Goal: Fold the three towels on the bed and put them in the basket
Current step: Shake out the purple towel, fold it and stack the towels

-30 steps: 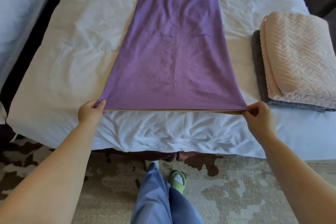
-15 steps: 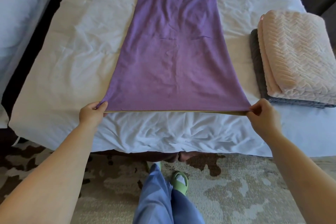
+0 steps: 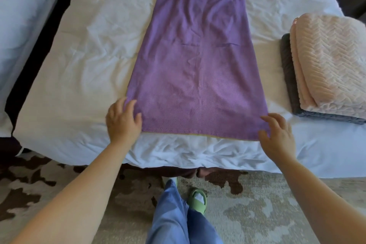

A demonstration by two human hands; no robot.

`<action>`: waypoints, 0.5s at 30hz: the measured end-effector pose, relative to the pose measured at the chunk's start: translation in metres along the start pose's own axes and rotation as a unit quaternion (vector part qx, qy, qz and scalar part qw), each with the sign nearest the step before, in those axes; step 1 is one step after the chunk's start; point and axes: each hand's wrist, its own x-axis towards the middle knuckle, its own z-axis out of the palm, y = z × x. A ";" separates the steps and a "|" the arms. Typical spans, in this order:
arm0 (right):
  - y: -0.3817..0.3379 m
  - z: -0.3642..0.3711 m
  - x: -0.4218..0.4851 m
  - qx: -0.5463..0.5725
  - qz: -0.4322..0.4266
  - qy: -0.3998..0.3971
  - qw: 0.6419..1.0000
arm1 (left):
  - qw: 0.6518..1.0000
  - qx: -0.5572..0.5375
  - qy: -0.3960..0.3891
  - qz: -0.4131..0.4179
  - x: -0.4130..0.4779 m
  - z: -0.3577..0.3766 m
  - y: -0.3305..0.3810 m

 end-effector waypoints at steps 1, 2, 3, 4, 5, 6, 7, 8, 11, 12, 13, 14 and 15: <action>-0.013 0.005 0.007 0.008 -0.029 -0.012 0.999 | 0.998 -0.009 -0.006 0.056 0.006 0.003 0.013; -0.025 0.013 0.017 0.005 -0.054 -0.032 0.998 | 0.995 -0.013 -0.020 0.101 0.012 0.009 0.027; -0.036 0.023 0.027 -0.006 -0.072 -0.052 0.996 | 0.990 -0.009 -0.046 0.134 0.019 0.017 0.040; -0.044 0.035 0.036 -0.021 -0.082 -0.072 0.994 | 0.985 0.005 -0.083 0.152 0.024 0.027 0.049; -0.046 0.047 0.043 -0.042 -0.086 -0.091 0.991 | 0.980 0.026 -0.122 0.157 0.028 0.039 0.053; -0.043 0.059 0.047 -0.066 -0.084 -0.106 0.989 | 0.975 0.050 -0.157 0.151 0.029 0.050 0.051; -0.036 0.070 0.047 -0.094 -0.078 -0.116 0.986 | 0.971 0.077 -0.183 0.137 0.027 0.060 0.042; -0.026 0.076 0.045 -0.117 -0.067 -0.119 0.984 | 0.967 0.099 -0.196 0.127 0.023 0.066 0.030; -0.001 0.075 0.038 -0.129 0.002 -0.089 0.988 | 0.963 0.124 -0.203 0.129 0.017 0.066 0.002; -0.002 0.071 0.039 -0.127 0.024 -0.079 0.988 | 0.964 0.122 -0.199 0.125 0.019 0.062 0.001; -0.008 0.068 0.044 -0.120 0.034 -0.062 0.990 | 0.969 0.113 -0.184 0.116 0.024 0.058 0.005; -0.019 0.066 0.052 -0.107 0.027 -0.037 0.993 | 0.976 0.099 -0.162 0.109 0.032 0.055 0.013; -0.035 0.065 0.063 -0.090 0.002 -0.018 0.996 | 0.981 0.081 -0.132 0.112 0.045 0.054 0.024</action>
